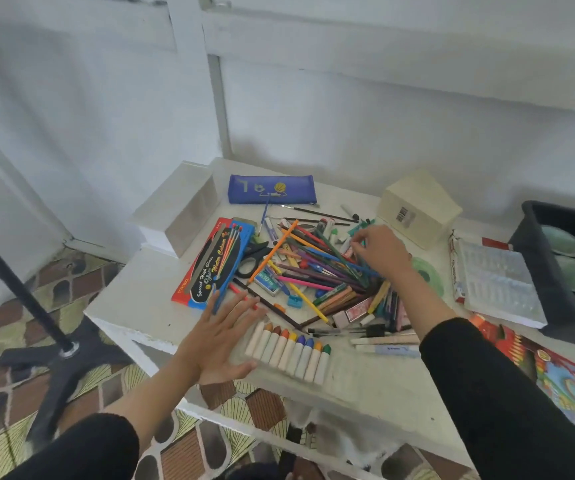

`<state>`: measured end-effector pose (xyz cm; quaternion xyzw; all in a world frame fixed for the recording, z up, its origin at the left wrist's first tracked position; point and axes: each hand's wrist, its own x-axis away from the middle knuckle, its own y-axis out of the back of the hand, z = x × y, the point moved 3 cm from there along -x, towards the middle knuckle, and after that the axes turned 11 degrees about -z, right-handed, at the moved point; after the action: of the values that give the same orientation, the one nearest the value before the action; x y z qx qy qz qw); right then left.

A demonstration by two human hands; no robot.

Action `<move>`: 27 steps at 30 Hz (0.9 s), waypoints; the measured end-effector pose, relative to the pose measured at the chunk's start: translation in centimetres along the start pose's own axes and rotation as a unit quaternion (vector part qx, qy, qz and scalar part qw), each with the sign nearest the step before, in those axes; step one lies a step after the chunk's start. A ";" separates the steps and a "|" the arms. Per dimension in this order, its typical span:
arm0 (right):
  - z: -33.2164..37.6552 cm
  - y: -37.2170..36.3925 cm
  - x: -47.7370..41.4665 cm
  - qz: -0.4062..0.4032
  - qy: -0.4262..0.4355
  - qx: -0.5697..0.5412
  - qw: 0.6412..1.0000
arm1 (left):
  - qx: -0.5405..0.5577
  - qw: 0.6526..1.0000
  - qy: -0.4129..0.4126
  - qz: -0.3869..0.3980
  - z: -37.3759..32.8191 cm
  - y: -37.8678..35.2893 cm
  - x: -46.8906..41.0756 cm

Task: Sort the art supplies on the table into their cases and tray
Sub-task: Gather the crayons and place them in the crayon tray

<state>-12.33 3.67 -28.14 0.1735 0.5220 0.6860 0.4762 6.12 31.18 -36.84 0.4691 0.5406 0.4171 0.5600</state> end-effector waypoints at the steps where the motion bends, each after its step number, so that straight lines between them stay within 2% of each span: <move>1: 0.1 -0.4 -0.8 0.012 0.000 0.009 1.000 | 0.001 1.000 0.001 0.003 0.0 0.1 0.0; 7: 0.9 -3.5 -3.8 0.108 -0.007 0.144 0.984 | -0.001 1.000 0.015 0.009 0.0 0.0 0.0; 12: 1.0 -5.4 -4.0 0.067 -0.039 0.148 0.986 | -0.003 1.000 0.019 0.022 -0.2 0.2 -0.1; 16: 0.7 -5.5 -3.6 0.020 -0.092 0.059 0.994 | 0.006 1.000 0.020 0.020 -0.2 0.2 -0.2; 20: 0.7 -4.7 -2.8 -0.041 -0.145 -0.080 0.985 | 0.005 0.999 0.022 0.023 -0.3 0.2 -0.2; 23: 1.0 -3.7 -1.4 -0.092 -0.157 -0.194 0.964 | -0.002 0.999 0.024 0.032 -0.1 -0.1 -0.1; 27: 1.8 -1.1 1.8 -0.144 -0.176 -0.333 0.915 | -0.005 0.999 0.025 0.037 0.0 -0.4 0.0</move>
<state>-11.36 6.11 -28.90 0.0459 0.1908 0.7028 0.6838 6.13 31.07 -37.19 0.4751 0.5350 0.4519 0.5327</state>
